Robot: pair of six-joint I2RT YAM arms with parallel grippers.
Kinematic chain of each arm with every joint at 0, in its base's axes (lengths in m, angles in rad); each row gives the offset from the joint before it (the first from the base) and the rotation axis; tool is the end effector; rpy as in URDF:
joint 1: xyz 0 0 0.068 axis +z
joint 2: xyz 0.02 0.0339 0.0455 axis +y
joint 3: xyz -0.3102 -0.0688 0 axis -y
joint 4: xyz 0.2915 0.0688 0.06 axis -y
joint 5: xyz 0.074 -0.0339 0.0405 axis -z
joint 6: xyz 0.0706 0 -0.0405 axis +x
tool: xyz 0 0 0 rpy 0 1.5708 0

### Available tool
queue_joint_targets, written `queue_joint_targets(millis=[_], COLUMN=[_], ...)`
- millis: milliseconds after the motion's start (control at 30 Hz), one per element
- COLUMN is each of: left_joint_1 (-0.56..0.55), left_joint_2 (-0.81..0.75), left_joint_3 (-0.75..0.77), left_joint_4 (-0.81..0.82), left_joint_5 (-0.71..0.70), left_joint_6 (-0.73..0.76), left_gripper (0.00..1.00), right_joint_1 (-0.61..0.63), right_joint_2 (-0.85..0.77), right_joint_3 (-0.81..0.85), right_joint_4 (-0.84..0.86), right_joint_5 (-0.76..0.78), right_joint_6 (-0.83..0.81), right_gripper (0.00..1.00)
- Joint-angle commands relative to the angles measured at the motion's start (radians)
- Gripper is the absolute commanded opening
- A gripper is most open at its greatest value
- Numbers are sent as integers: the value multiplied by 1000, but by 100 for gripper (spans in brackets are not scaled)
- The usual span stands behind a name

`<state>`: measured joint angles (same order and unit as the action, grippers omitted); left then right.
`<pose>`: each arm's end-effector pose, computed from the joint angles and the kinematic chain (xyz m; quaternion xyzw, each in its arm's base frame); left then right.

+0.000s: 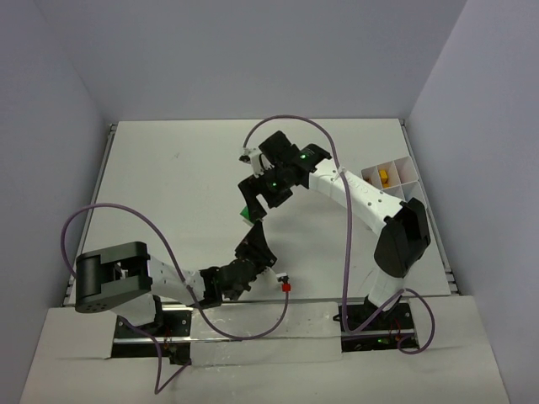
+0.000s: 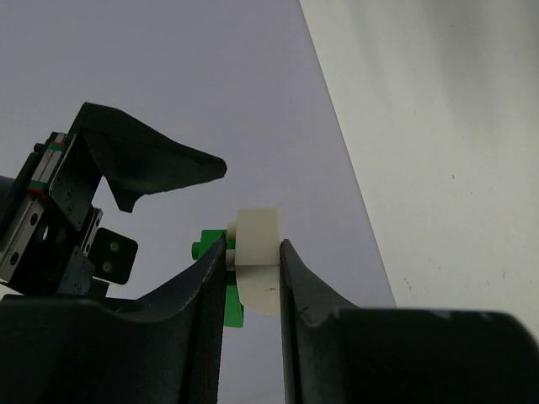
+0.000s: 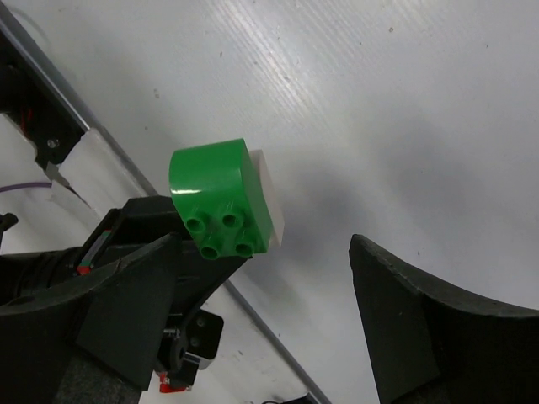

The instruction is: Sort the legos into containers by color

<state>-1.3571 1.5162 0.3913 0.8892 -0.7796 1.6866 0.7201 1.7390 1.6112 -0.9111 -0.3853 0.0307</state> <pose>0.1129 -0.2863 0.1571 0.7140 0.2705 0.3883 0.5159 0.3128 0.3097 0.3215 -0.3674 0.8743 0.2664 0.1723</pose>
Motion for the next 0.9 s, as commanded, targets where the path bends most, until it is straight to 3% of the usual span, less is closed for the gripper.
queue_joint_targets(millis=[0, 267, 433, 733, 867], left_joint_1=[-15, -22, -22, -22, -22], left_joint_2=[-20, -34, -36, -39, -44], left_joint_3=[53, 63, 69, 79, 81], left_joint_4=[-44, -109, -123, -153, -158], left_joint_5=[-21, -10, -13, -18, -18], left_joint_6=[-48, -79, -89, -116, -120], left_gripper=[0, 0, 0, 0, 0], right_joint_1=[8, 32, 40, 57, 61], right_joint_2=[-2, 7, 25, 43, 49], right_joint_3=[54, 66, 83, 88, 85], right_joint_4=[47, 35, 1, -8, -7], right_joint_5=[55, 52, -31, -49, -47], right_joint_6=[0, -51, -76, -94, -101], right_gripper=[83, 71, 69, 68, 61])
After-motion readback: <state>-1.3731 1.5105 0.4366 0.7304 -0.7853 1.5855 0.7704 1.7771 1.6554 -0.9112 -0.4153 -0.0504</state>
